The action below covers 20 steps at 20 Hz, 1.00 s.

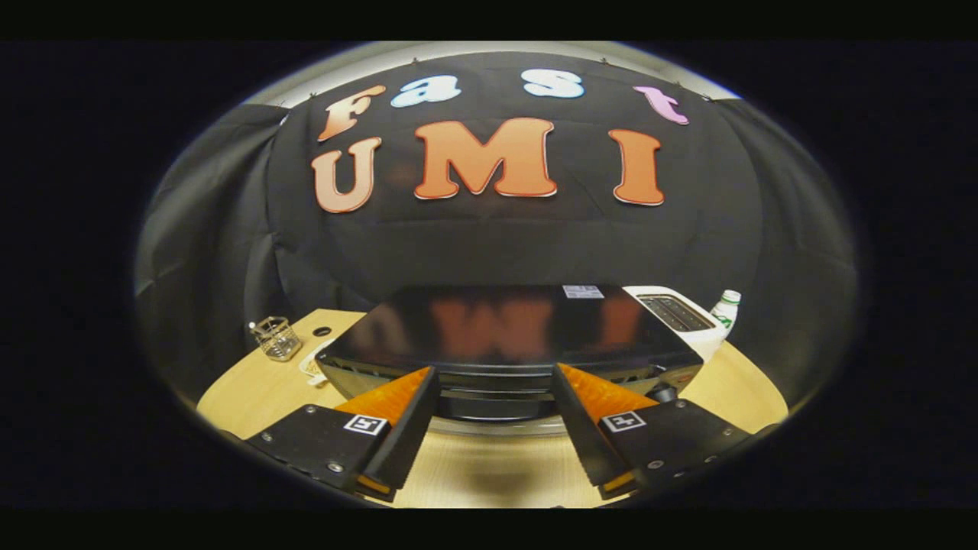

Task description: Open the toaster oven, put the food inside, and close the toaster oven door.

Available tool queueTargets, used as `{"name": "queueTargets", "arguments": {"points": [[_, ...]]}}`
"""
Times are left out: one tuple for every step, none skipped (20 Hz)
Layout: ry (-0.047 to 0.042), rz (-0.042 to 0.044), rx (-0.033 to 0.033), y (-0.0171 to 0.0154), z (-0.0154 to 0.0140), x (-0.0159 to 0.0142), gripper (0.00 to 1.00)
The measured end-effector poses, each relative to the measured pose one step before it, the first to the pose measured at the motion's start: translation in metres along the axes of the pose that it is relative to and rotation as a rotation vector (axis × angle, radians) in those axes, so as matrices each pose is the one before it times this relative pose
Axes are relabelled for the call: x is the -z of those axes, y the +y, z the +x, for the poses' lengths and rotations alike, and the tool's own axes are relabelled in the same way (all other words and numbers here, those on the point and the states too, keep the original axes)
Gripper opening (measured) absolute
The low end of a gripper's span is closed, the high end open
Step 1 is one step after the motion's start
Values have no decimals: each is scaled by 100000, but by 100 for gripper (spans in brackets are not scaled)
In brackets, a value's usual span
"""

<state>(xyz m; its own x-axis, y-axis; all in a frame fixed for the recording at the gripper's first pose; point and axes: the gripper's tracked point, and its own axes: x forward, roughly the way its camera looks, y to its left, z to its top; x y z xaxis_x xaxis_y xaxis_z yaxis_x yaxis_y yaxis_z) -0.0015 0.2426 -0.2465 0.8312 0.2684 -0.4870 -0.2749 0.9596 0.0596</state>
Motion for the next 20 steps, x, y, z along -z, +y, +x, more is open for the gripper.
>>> {"name": "queueTargets", "arguments": {"points": [[232, -989, -289, 144, -556, 496, 86], [894, -628, -830, 175, -725, 530, 84], [754, -487, -758, 171, -607, 444, 84], [1254, -879, -685, 126, -682, 596, 81], [1177, -1041, -679, 118, -620, 720, 80], [1855, -921, -1023, 216, -645, 864, 79], [2157, -759, -1211, 195, -681, 929, 79], [2879, -356, -1575, 253, -603, 1107, 79], [3715, 210, -2303, 394, -422, 1317, 79], [4746, 469, -3471, 499, -341, 1739, 79], [5654, 925, -3485, 452, -160, 1987, 79], [5640, 1693, -1896, 99, 169, 1867, 79], [4128, 1865, -725, -163, 335, 1439, 79], [3299, 2462, 108, 58, 911, 1232, 79], [3148, 2437, 1092, -78, 656, 746, 78], [3015, 2096, 851, -35, 535, 983, 77], [3081, 851, 477, -54, 475, 788, 77], [2428, -443, 590, 114, 687, 576, 76], [1328, -1350, 439, 168, 539, 357, 76], [-399, -1648, 576, 118, 186, -81, 75]]}}
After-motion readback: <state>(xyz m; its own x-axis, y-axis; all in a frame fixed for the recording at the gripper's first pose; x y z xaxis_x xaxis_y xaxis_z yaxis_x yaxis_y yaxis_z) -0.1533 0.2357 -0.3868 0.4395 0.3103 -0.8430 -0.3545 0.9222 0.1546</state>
